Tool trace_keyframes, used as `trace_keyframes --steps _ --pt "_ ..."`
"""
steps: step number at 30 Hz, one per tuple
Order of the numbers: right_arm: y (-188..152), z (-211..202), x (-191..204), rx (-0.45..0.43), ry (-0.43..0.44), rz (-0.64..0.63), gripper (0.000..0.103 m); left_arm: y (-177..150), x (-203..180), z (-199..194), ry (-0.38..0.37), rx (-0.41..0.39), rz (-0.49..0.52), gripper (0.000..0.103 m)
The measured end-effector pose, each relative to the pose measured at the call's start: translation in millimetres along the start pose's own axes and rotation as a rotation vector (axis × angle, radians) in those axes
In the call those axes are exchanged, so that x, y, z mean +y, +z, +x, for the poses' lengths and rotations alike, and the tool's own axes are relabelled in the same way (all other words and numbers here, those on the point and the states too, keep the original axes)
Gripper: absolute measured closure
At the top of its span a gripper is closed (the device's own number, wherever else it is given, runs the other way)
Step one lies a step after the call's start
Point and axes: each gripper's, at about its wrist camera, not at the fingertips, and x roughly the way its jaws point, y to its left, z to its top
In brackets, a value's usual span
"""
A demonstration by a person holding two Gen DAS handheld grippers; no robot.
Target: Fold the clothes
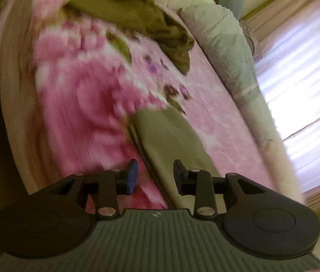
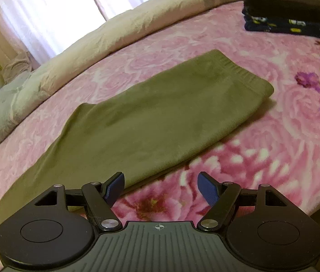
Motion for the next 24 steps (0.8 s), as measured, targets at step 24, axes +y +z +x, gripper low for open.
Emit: trace_keyframes --steps 24 --pt "11.1 -18.8 -37.6 -0.04 -0.021 0.042 0.029 -23.3 -82.7 8.5 -0.055 -0.151 0.206 0.1"
